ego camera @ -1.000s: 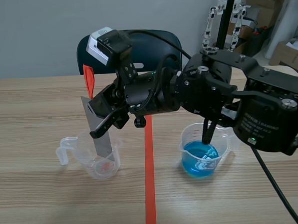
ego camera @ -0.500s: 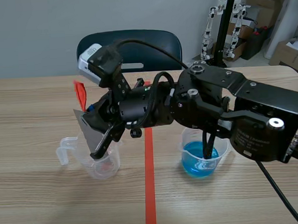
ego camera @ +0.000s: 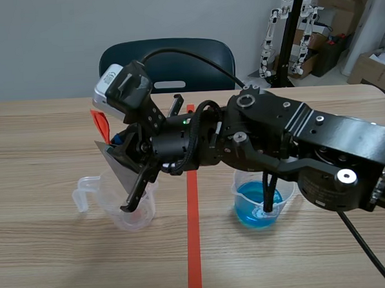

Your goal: Do the redox reaction experiment. put the plate into the left beaker

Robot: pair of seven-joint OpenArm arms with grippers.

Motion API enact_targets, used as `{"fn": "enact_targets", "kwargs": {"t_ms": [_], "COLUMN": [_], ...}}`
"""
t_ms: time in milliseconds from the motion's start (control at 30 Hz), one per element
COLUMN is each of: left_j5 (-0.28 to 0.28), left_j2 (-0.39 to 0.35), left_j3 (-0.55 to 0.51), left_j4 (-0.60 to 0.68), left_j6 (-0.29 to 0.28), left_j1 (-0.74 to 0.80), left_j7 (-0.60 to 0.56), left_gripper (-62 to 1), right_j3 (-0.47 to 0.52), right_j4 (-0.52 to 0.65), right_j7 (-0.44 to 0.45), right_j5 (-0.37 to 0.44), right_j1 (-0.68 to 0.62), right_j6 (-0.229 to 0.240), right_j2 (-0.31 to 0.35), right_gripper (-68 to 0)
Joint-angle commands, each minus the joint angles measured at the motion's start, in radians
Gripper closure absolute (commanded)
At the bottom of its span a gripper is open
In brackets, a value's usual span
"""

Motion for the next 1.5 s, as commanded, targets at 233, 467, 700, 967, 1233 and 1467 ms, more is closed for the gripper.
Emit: {"fn": "enact_targets", "kwargs": {"t_ms": [233,467,700,967,1233,1467], "left_j5": [-0.006,-0.006,-0.006,-0.006,-0.006,-0.006], "left_j2": [-0.003,-0.003,-0.003,-0.003,-0.003,-0.003], "left_j3": [-0.005,-0.005,-0.005,-0.005,-0.005,-0.005], "left_j4": [0.008,0.008,0.008,0.008,0.008,0.008], "left_j6": [-0.002,-0.002,-0.002,-0.002,-0.002,-0.002], "left_j1": [0.01,0.01,0.01,0.01,0.01,0.01], "left_j7": [-0.014,-0.014,-0.014,-0.014,-0.014,-0.014], "left_gripper": [-54.0,-54.0,-54.0,-54.0,-54.0,-54.0], "right_j3": [0.005,-0.009,-0.009,-0.009,-0.009,-0.009], "right_j4": [0.019,0.019,0.019,0.019,0.019,0.019], "right_j7": [0.023,0.014,0.008,0.008,0.008,0.008], "right_j5": [-0.029,-0.089,-0.09,-0.089,-0.089,-0.089], "right_j1": [0.023,0.023,0.03,0.031,0.031,0.03], "right_j6": [0.001,-0.025,-0.094,-0.094,-0.094,-0.094], "right_j2": [-0.006,-0.006,-0.006,-0.006,-0.006,-0.006], "right_gripper": [-3.9,-67.9,-67.9,-67.9,-67.9,-67.9]}}
